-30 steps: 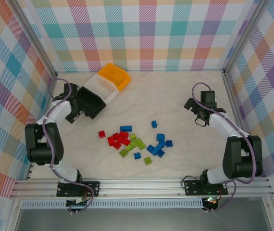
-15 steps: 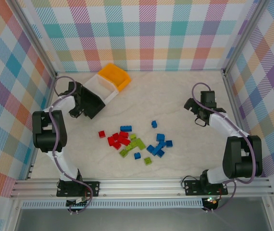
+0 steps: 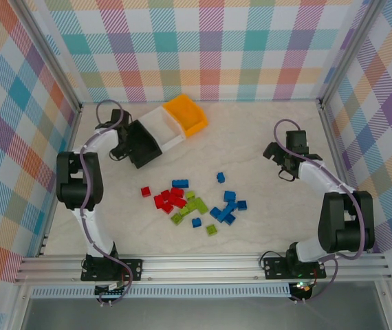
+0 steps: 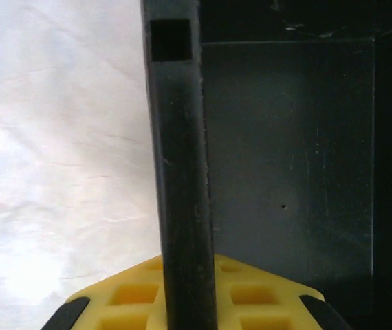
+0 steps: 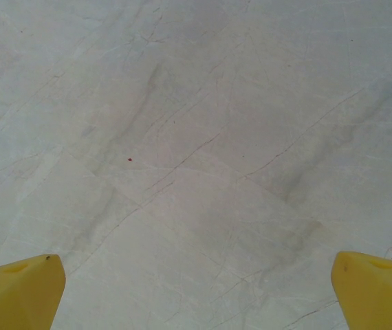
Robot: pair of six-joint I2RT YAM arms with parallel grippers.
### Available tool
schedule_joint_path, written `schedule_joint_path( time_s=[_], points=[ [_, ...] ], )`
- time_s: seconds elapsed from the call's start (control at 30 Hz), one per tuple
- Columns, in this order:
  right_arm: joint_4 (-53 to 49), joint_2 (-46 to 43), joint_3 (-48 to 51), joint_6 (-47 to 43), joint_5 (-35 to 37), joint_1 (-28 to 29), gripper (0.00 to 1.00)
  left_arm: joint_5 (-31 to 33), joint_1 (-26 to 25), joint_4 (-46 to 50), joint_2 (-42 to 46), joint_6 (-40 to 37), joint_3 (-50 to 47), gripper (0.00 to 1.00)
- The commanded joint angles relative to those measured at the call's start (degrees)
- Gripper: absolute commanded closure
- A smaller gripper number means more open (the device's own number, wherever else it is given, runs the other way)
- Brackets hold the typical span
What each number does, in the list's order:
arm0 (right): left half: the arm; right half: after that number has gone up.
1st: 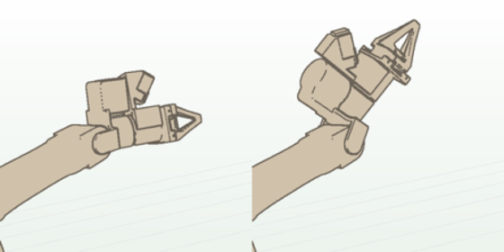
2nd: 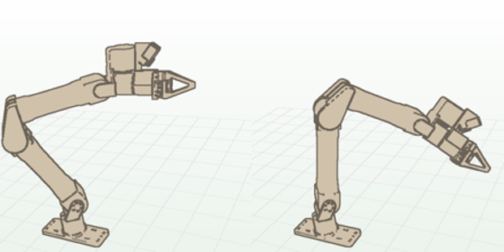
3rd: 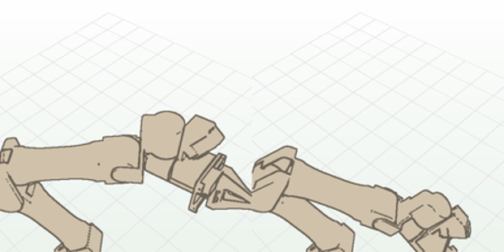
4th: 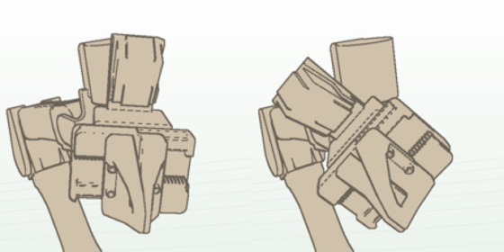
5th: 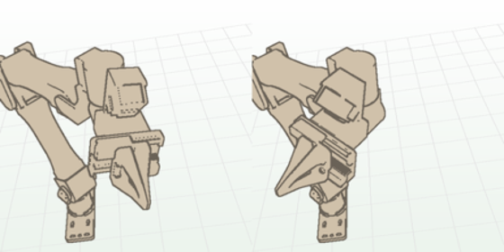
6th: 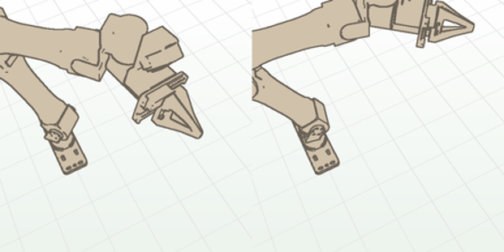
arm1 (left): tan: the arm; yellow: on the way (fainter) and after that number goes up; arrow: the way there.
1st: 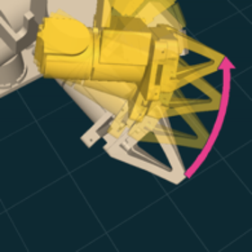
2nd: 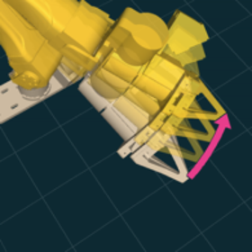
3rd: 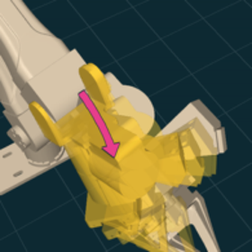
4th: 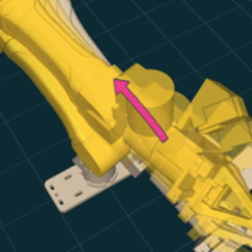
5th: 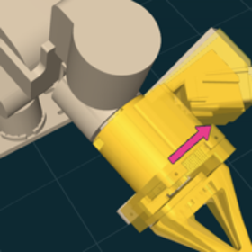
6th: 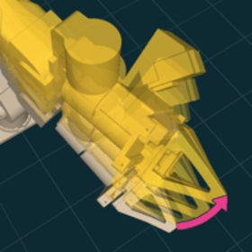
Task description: Sort the legos into containers by color
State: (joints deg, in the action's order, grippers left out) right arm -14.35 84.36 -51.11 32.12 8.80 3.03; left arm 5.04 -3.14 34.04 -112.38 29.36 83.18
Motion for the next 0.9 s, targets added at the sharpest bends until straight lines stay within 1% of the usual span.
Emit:
schedule_joint_path(
  time_s=[0.0,0.1,0.2,0.33,0.4,0.53,0.7,0.8,0.87],
  points=[
    [-1.0,0.7,-0.6,-1.1,0.3,0.1,0.00,-6.4,-2.0,2.9,-1.3,-5.3,3.7,1.00],
    [-0.7,0.7,-0.4,-1.3,-0.2,0.2,0.00,-12.0,-3.2,2.7,-2.2,-8.8,4.8,1.00],
    [-0.7,0.9,-0.5,-1.4,-0.6,0.2,0.00,-15.3,-5.9,4.2,-4.1,-13.0,7.0,1.00],
    [-0.7,0.9,-0.6,-1.3,-1.1,0.2,0.00,-15.1,-10.1,4.8,-5.1,-17.3,8.3,1.00],
    [-0.6,0.7,-0.6,-1.4,-1.3,0.3,0.00,-14.2,-11.0,5.4,-5.7,-18.9,9.4,1.00],
    [-0.6,0.2,-0.6,-1.4,-2.2,0.2,0.00,-13.2,-11.0,7.6,-7.4,-22.1,12.8,1.00],
    [-0.7,-0.8,-0.1,-1.7,-2.9,0.8,0.00,-14.4,-10.9,11.4,-10.0,-29.5,16.8,1.00],
    [-0.8,-1.8,0.3,-2.3,-3.2,1.6,0.00,-13.3,-10.1,13.9,-11.6,-30.2,18.9,1.00],
    [-1.0,-2.5,0.3,-2.8,-3.6,2.2,0.00,-12.8,-10.0,13.6,-11.3,-29.6,18.3,1.00]
  ],
)
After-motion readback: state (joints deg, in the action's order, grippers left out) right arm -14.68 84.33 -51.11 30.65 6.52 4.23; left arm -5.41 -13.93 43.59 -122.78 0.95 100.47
